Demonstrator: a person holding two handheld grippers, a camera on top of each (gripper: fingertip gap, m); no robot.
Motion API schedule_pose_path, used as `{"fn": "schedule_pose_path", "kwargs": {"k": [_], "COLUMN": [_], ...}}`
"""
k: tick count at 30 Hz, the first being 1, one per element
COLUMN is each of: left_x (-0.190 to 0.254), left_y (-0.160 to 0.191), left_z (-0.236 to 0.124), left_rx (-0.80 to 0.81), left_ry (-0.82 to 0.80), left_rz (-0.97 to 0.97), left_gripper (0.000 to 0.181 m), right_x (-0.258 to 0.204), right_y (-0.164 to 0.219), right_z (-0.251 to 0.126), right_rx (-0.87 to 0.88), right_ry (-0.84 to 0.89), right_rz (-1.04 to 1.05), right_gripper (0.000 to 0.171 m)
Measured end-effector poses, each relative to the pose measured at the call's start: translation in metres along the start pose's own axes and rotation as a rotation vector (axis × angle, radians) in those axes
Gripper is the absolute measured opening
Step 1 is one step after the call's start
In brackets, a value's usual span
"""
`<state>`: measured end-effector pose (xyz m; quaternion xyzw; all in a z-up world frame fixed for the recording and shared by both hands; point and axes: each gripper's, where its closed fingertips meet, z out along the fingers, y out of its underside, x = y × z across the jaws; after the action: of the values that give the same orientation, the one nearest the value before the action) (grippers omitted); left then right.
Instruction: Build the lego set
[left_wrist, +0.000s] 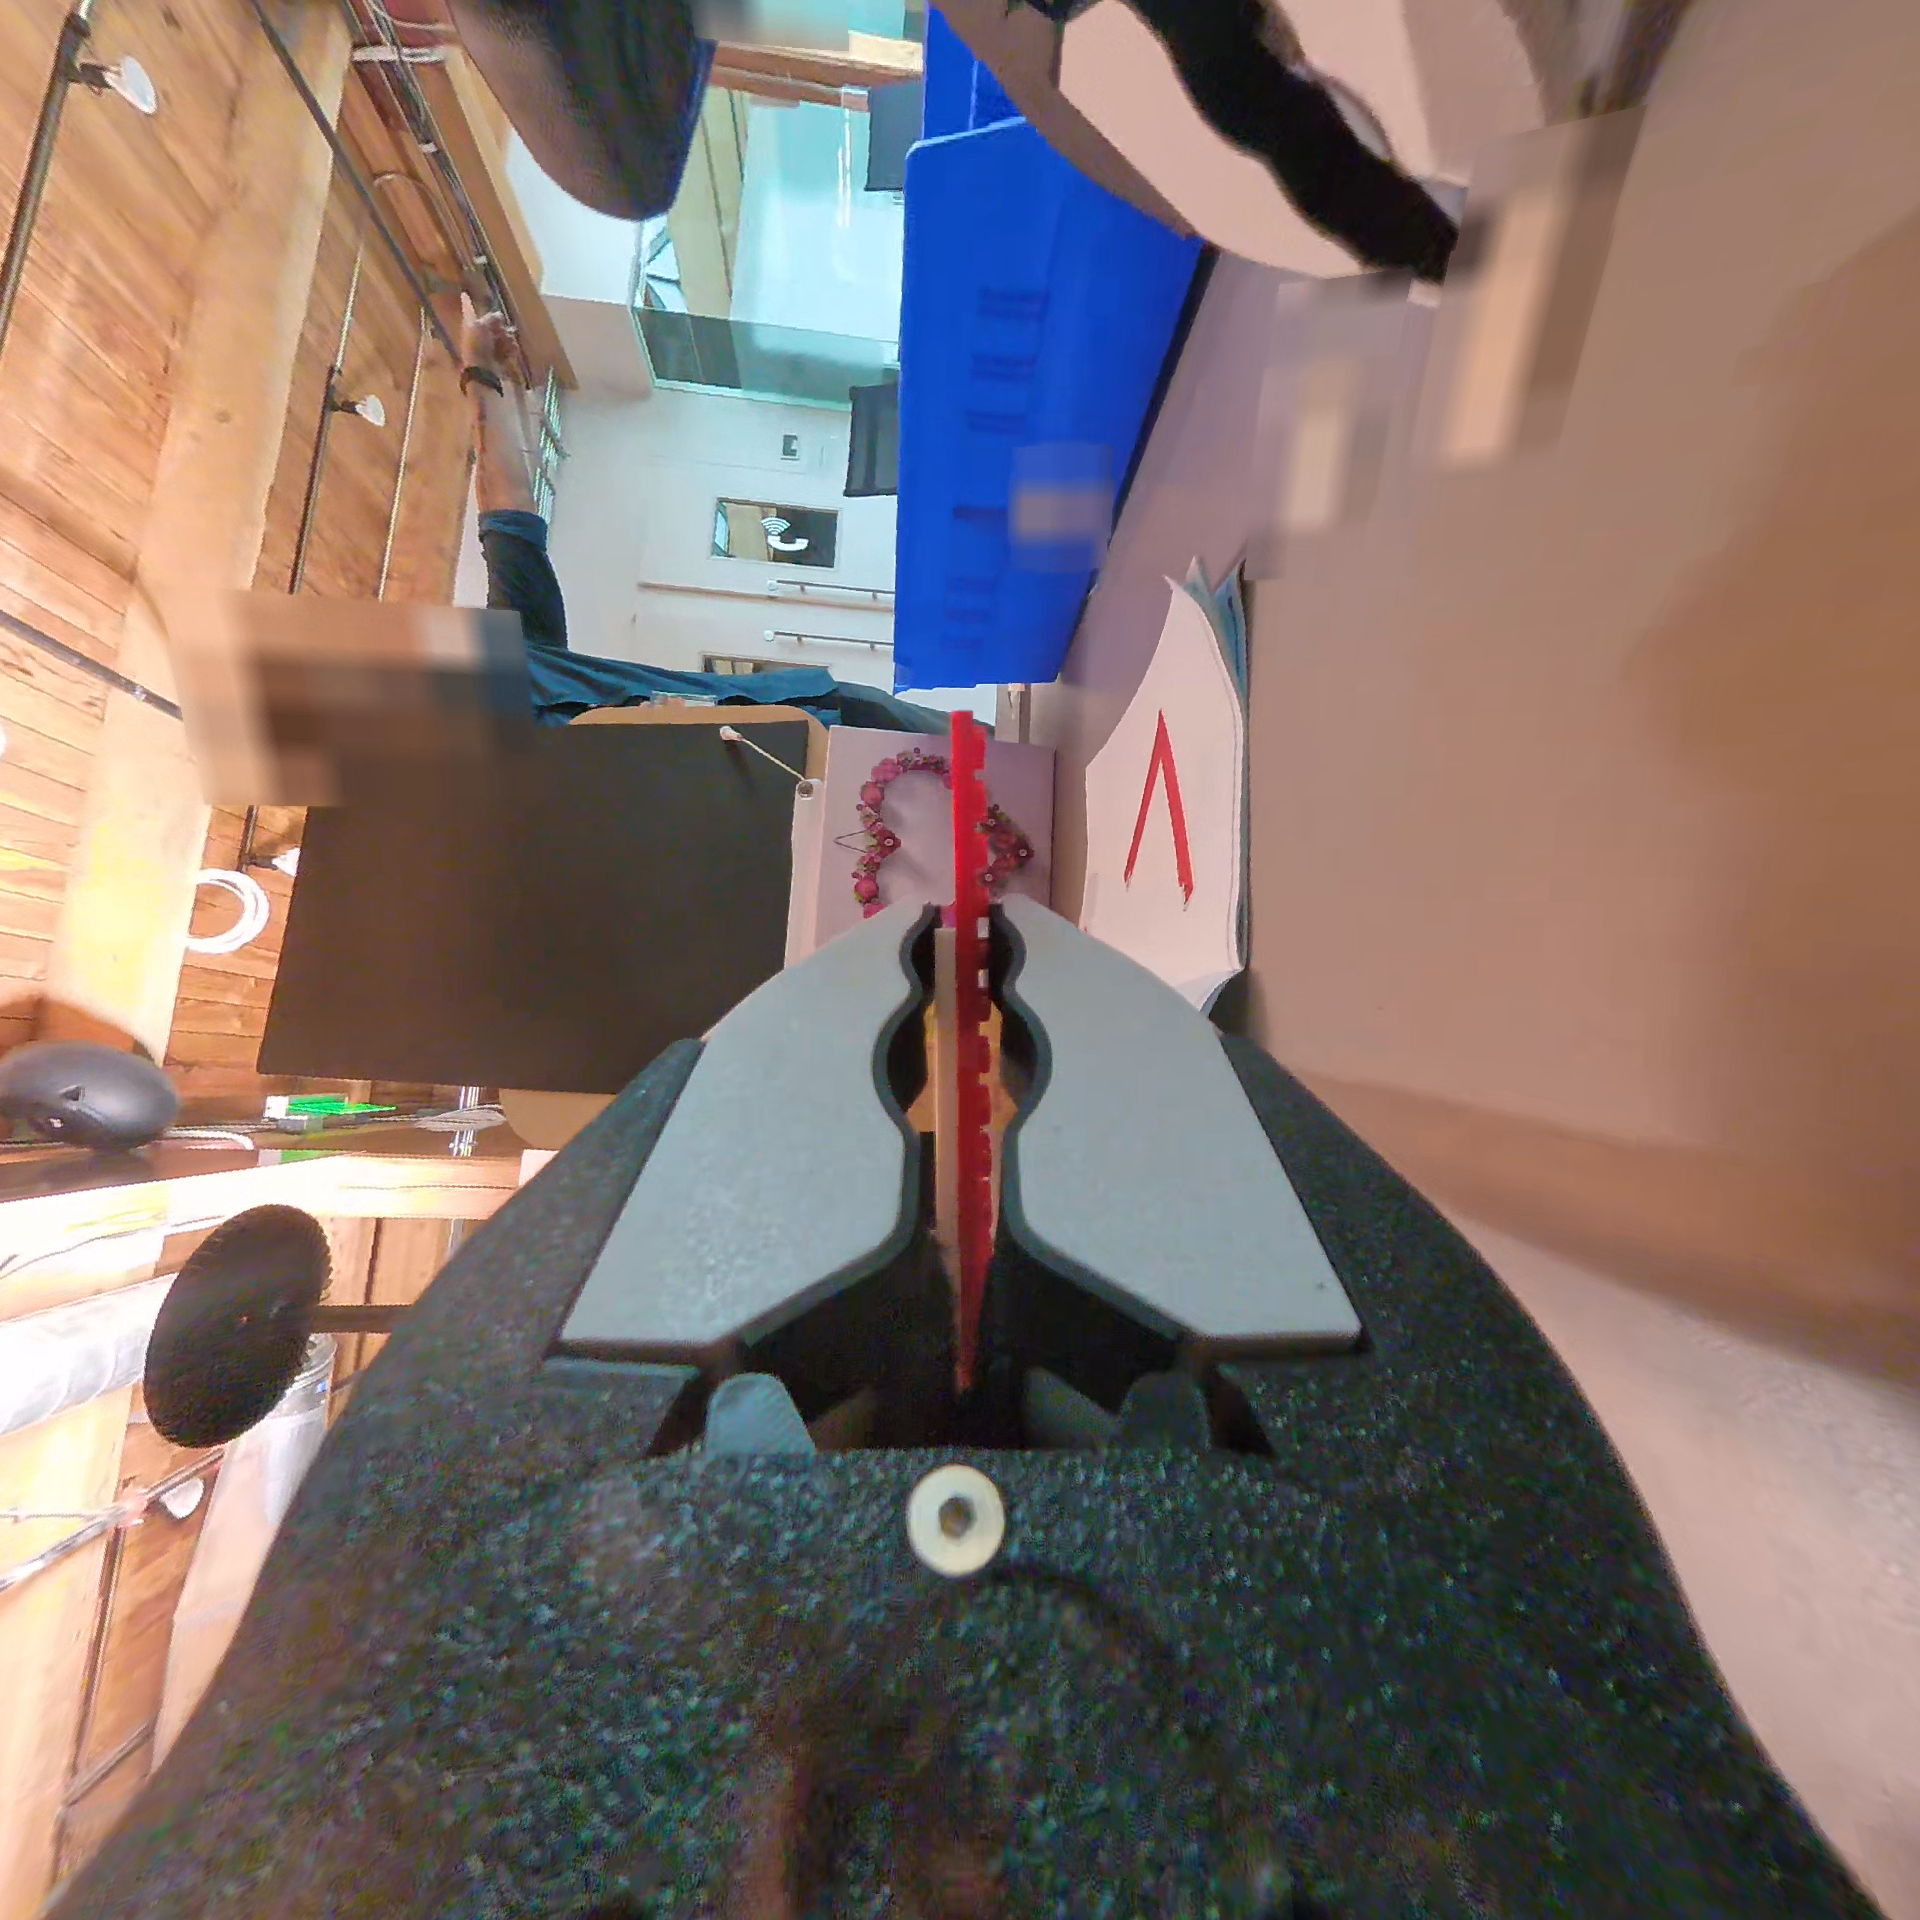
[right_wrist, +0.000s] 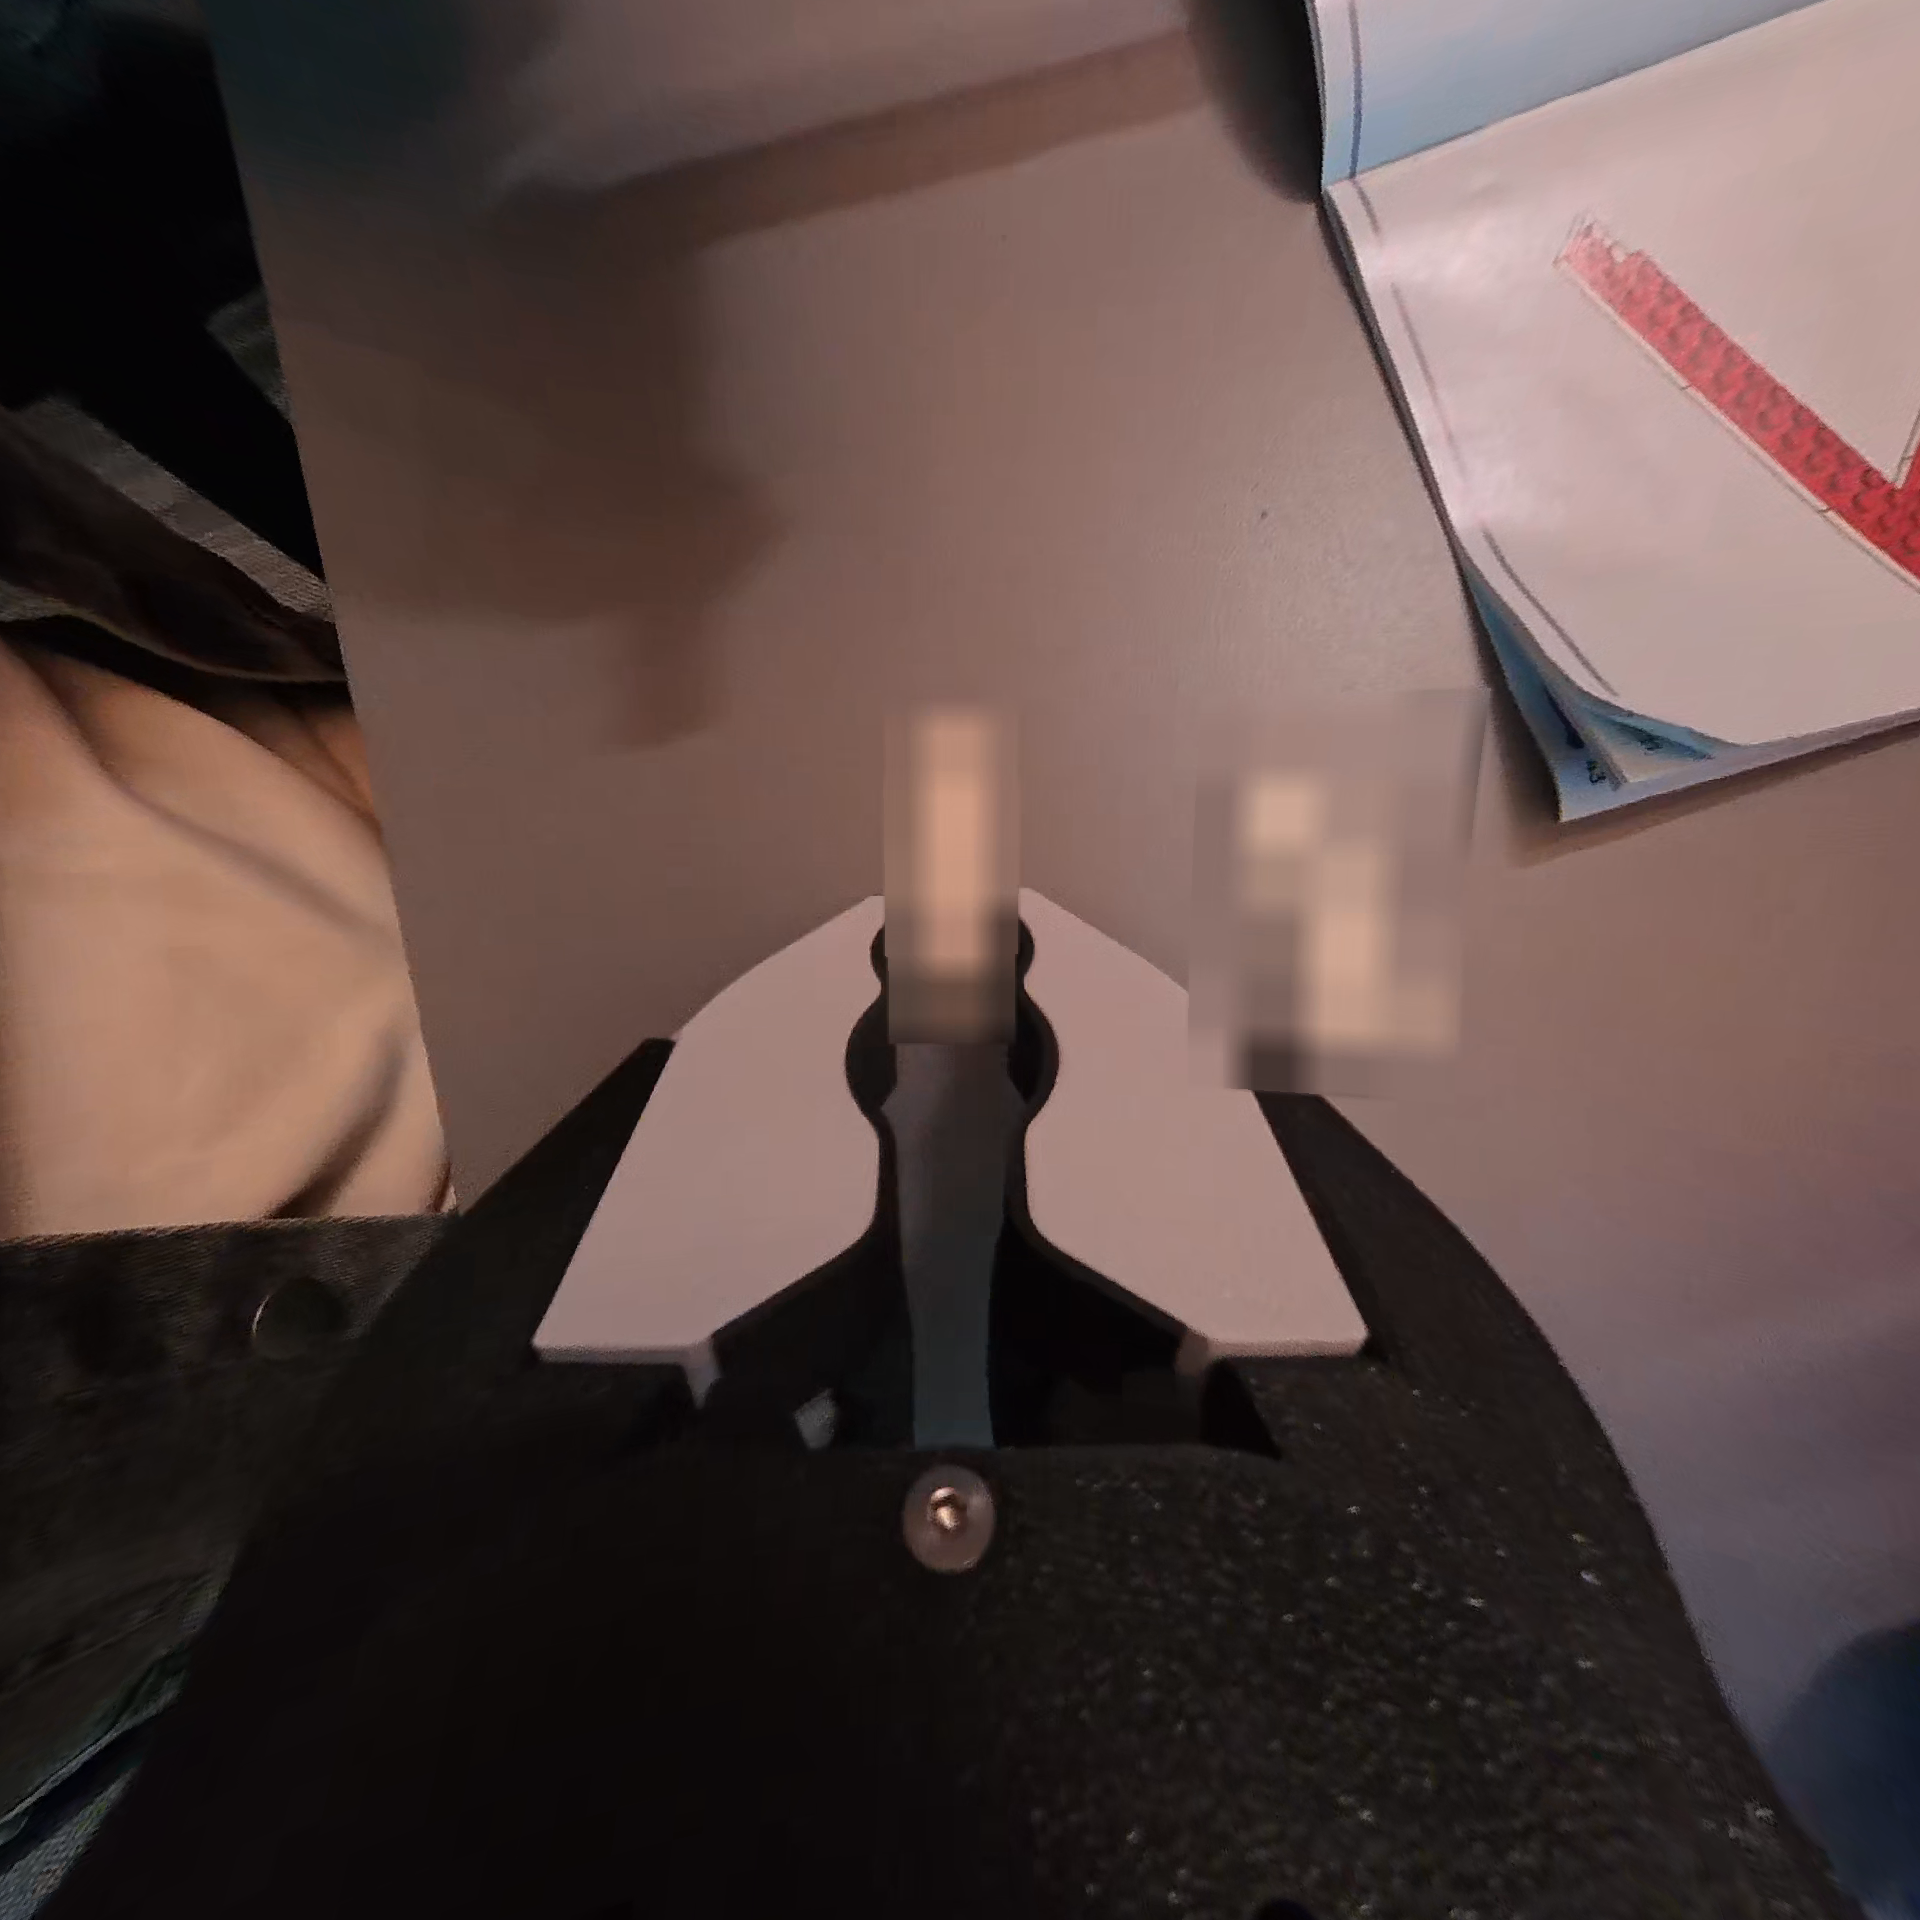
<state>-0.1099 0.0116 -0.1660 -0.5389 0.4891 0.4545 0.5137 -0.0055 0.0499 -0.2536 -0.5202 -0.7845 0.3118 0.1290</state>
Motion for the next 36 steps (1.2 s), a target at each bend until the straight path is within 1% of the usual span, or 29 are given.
{"fn": "schedule_pose_path", "kwargs": {"k": [2,4,7,10,12,16,21,24,27,36], "left_x": [-0.001,-0.002,-0.005,-0.007,-0.009,-0.015,-0.016,-0.018,-0.018,-0.017], "left_y": [-0.001,-0.001,0.0,0.004,0.004,-0.002,-0.009,-0.009,-0.013,-0.015], "left_z": [0.0,0.001,0.001,0.005,0.009,0.014,0.015,0.014,0.015,0.021], "left_rx": [0.011,0.019,0.018,-0.031,-0.062,-0.068,-0.068,-0.08,-0.064,-0.06], "left_ry": [0.002,0.007,0.019,0.044,0.058,0.069,0.071,0.06,0.057,0.043], "left_rz": [-0.027,-0.044,-0.039,-0.043,-0.067,-0.097,-0.079,-0.065,-0.064,-0.069], "left_gripper": [0.008,0.008,0.008,0.008,0.008,0.008,0.008,0.008,0.008,0.007], "right_x": [-0.002,-0.01,-0.014,-0.017,-0.019,-0.017,-0.014,-0.012,-0.013,-0.01], "right_y": [-0.003,-0.017,-0.047,-0.086,-0.101,-0.12,-0.117,-0.12,-0.122,-0.115], "right_z": [0.0,-0.009,-0.042,-0.07,-0.074,-0.064,-0.055,-0.053,-0.051,-0.05], "right_rx": [-0.004,0.012,-0.01,-0.047,-0.101,-0.157,-0.249,-0.251,-0.259,-0.342], "right_ry": [-0.043,-0.124,-0.177,-0.199,-0.207,-0.238,-0.199,-0.169,-0.176,-0.172], "right_rz": [0.005,0.012,-0.02,-0.028,-0.045,-0.047,-0.071,-0.074,-0.076,-0.027], "right_gripper": [0.016,0.016,0.016,0.016,0.016,0.016,0.016,0.016,0.016,0.016]}}
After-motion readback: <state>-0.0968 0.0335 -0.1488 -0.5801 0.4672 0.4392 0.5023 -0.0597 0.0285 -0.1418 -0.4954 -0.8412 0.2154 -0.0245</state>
